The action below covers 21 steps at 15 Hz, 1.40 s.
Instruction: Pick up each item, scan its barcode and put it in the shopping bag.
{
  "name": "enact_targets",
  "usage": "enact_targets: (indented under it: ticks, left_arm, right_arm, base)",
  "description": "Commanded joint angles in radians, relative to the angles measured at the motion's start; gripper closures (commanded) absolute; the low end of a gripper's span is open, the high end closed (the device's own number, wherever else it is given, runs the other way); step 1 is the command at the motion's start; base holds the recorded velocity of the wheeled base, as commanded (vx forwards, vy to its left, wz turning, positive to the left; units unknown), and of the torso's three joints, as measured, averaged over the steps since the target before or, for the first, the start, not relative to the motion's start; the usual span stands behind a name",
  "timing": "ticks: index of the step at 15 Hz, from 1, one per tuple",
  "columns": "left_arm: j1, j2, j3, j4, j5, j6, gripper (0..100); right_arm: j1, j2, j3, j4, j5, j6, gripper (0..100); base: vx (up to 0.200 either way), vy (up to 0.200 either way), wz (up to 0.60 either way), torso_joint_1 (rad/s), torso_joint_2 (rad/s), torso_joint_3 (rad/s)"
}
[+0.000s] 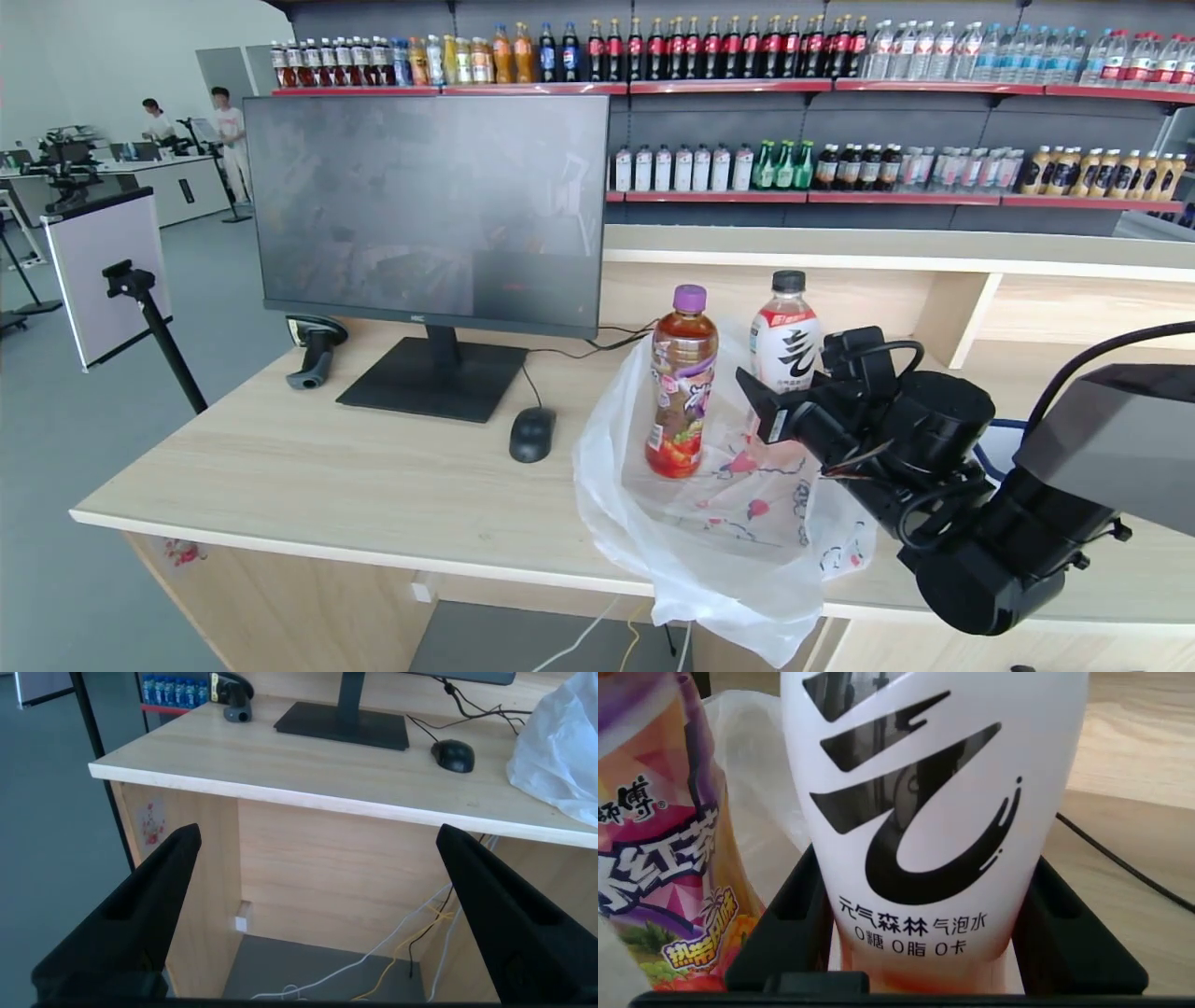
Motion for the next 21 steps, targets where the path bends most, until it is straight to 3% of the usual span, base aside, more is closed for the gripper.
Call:
enact_targets:
  ticks: [1, 21]
  left_arm:
    - [0.0, 0.0, 0.0, 0.0, 0.0, 0.001, 0]
    - [0.0, 0.0, 0.0, 0.0, 0.0, 0.002, 0]
  right_arm:
    - [0.001, 0.018, -0.005, -0.001, 0.0, 0.0, 100]
    - [0.015, 0.037, 0.03, -0.001, 0.0, 0.0, 100]
  base:
    - [0.0, 0.0, 0.0, 0.0, 0.0, 0.0]
    - [0.0, 0.0, 0.0, 0.0, 0.0, 0.0]
